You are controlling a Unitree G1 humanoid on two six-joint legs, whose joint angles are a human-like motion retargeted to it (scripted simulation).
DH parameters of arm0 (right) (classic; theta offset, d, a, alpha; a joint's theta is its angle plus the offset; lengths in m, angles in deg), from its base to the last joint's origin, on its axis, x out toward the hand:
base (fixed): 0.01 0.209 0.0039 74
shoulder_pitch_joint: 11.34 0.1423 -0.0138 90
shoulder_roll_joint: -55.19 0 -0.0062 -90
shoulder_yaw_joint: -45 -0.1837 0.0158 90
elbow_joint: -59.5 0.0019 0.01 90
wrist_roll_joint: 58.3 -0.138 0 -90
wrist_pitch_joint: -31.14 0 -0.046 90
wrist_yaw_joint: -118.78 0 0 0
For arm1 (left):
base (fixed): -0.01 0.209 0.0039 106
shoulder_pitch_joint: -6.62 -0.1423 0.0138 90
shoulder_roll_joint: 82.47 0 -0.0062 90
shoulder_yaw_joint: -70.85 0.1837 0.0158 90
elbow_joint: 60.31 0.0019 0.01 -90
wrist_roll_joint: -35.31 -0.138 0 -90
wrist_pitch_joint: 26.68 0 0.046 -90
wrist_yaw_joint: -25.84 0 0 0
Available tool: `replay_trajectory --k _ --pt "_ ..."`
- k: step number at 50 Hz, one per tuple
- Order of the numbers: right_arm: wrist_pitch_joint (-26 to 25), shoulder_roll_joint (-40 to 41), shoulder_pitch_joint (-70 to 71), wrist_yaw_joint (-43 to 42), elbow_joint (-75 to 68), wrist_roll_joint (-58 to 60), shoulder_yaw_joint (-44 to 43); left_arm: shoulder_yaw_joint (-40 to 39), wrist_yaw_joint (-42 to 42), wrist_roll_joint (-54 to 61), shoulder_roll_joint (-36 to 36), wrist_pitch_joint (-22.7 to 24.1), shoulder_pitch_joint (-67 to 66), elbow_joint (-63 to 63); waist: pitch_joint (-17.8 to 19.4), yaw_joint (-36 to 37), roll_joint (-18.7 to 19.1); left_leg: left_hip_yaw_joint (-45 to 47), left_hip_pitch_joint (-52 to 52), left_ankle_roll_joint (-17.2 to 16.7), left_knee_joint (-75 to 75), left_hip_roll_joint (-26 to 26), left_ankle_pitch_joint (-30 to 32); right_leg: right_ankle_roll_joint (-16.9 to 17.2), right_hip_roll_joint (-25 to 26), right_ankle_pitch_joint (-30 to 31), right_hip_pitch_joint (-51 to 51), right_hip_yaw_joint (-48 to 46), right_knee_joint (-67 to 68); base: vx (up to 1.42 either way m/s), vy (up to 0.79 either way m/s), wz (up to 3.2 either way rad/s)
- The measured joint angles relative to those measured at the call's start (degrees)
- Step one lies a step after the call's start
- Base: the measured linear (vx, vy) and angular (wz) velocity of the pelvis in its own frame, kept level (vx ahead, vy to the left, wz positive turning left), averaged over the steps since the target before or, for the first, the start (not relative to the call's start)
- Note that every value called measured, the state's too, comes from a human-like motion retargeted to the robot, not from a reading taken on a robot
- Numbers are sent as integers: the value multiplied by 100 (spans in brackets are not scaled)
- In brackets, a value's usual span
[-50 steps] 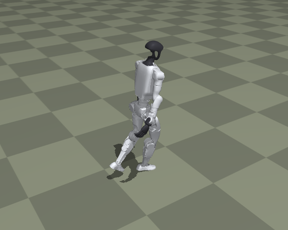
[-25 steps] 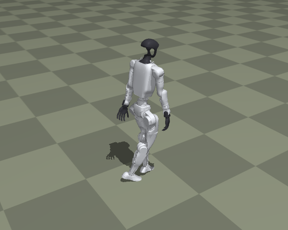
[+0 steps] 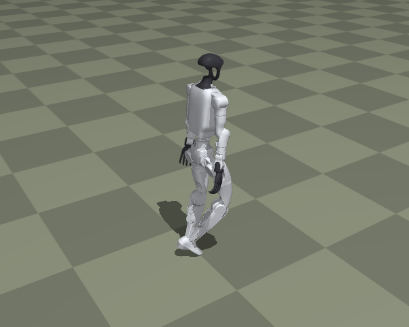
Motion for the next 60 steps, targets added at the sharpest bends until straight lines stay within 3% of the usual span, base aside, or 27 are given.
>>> replay_trajectory --k 3,5,8,10,12,13,14,15,17,20,22,24,27,30,32,33,35,37,38,40,43,46,50,52,54,57,60 --pt "-84 -45 -291 242 -215 -233 -230 154 -15 -69 -25 82 110 -237 80 -43 -421 -116 579 0 -399 -599 -74 -459 29 189 -32 537 -1747 61 -24 13" --pt "-150 -87 -460 412 -329 -397 -356 263 -10 -95 -32 142 201 -396 167 -166 -740 -337 962 0 -555 -1025 -168 -632 4 841 -48 1110 -2834 73 -31 59" --pt "-247 -125 -721 731 -337 -530 -506 353 -35 -111 -33 224 352 -608 322 -322 -1114 -666 1406 0 -379 -1406 -454 -430 -245 1319 115 1059 -3975 86 -37 53" --pt "-221 -163 -878 920 -337 -534 -606 358 -81 -110 -35 252 414 -705 318 -245 -1328 -537 1632 0 -135 -1512 -678 -184 -396 1382 237 856 -4241 82 -35 -37" --pt "-150 -175 -975 948 -337 -642 -786 318 -87 -129 -17 260 391 -766 216 11 -1393 -303 1751 0 224 -1469 -959 -714 -405 596 346 765 -4045 98 -33 -103" --pt "-92 -187 -1051 898 -337 -809 -986 365 -84 -176 42 271 350 -798 130 267 -1301 -166 1677 0 530 -1410 -1052 -875 -256 -583 325 788 -3525 87 -27 -96" --pt "-94 -179 -1070 859 -337 -998 -1119 368 -66 -203 73 298 282 -819 95 332 -1224 -67 1677 0 889 -1263 -1070 -1007 -132 -1201 327 869 -3222 91 -23 -54" --pt "-128 -163 -1060 824 -337 -1198 -1219 350 -42 -221 90 333 202 -836 84 301 -1156 13 1714 0 1274 -1071 -1050 -1124 -20 -1538 340 978 -3026 109 -14 -15" --pt "-232 -138 -915 863 -337 -1679 -1157 185 401 -136 130 582 -33 -756 148 110 -988 184 1649 0 2295 -607 -578 -811 295 -1808 475 1459 -2542 100 1 15" --pt "-30 -83 -535 1178 -337 -2000 -934 -183 1728 354 190 1126 -145 -160 78 -199 -662 -68 813 0 3921 -157 381 -690 618 -1905 951 1179 -2825 43 14 46" --pt "163 -26 -341 1382 -157 -1675 -758 -431 1843 531 245 1123 -116 89 -7 -85 -658 -258 100 0 4632 -309 -9 -698 635 -1764 1185 1177 -3207 57 12 25" --pt "200 21 -199 1380 127 -1201 -577 -582 1473 616 283 973 -104 148 -68 222 -665 -24 -416 0 4957 86 -576 -657 599 -1572 1386 1177 -3484 69 6 -1" --pt "125 54 165 1203 531 -527 -379 -636 621 753 237 729 -65 41 -139 195 -524 262 -1044 0 4296 717 -740 -364 624 -1212 1625 615 -3957 49 51 130" --pt "142 28 583 1205 793 -167 14 -728 278 1004 207 888 -190 -74 -167 501 -508 1760 -1249 0 2524 926 -899 35 346 -858 1901 562 -4290 27 79 18" --pt "193 -82 885 1419 1007 10 195 -727 303 1073 243 973 -253 -79 -242 405 -470 1579 -1578 -419 392 -48 -320 317 110 -708 1865 442 -4395 50 64 54" --pt "225 -95 1024 1512 1107 75 269 -743 336 1038 217 966 -282 -40 -240 404 -389 1200 -1644 -992 -433 -196 -166 347 234 -748 1947 498 -4411 52 18 3" --pt "276 -88 1288 1592 1267 100 362 -784 425 890 181 887 -321 70 -194 505 -246 413 -1827 -2066 -1501 -247 -270 466 444 -860 2204 671 -4472 46 -3 -57" --pt "321 -49 1488 1550 1343 23 374 -778 441 709 158 813 -360 248 -183 620 -151 -305 -2084 -2669 -1973 -232 -570 596 557 -988 2473 859 -4528 56 -1 -66" --pt "347 -20 1553 1525 1373 -27 381 -765 392 620 139 777 -375 357 -206 642 -108 -414 -2194 -2761 -2073 -233 -614 649 606 -1028 2596 854 -4556 82 3 -48" --pt "402 42 1596 1531 1440 -125 415 -720 243 471 98 665 -382 592 -255 676 -52 -226 -2330 -2603 -1951 -138 -471 772 616 -1047 2804 722 -4551 96 7 -30" --pt "430 99 1417 1594 1461 -145 358 -664 31 196 111 450 -428 753 -435 668 -17 771 -2257 -1761 -1545 55 244 947 610 -817 2960 653 -4330 93 12 1" --pt "304 197 1060 1760 1267 2 231 -736 -161 -122 186 233 -560 624 -539 757 -128 78 -2273 -926 -853 -118 2 998 270 129 3023 294 -3719 89 10 -37" --pt "101 121 675 1812 681 -177 333 -562 -276 -182 189 235 -639 263 -421 842 161 450 -1399 -578 -680 413 -554 812 -84 1619 2685 -531 -1737 85 14 -37" --pt "-105 1 547 1121 518 105 504 -461 -246 -153 140 308 -552 115 -352 858 313 393 -1130 -518 -634 525 -739 553 -419 1444 2254 -893 -635 69 19 -41" --pt "-169 -69 364 167 455 612 620 -359 -157 -144 80 275 -387 12 -312 771 355 443 -928 -490 -681 556 -809 463 -715 753 1650 -1122 195 62 11 5" --pt "-53 -135 31 -557 356 1222 655 -111 13 -67 -5 125 -47 -138 -301 486 175 333 -705 -370 -959 209 -724 776 -824 88 663 -1187 425 53 3 108" --pt "-68 -144 -318 -391 181 1305 529 143 32 78 -4 155 289 -448 -300 238 -57 82 -453 -314 -1291 -219 -583 1045 -706 -405 -187 -943 -440 50 0 159"
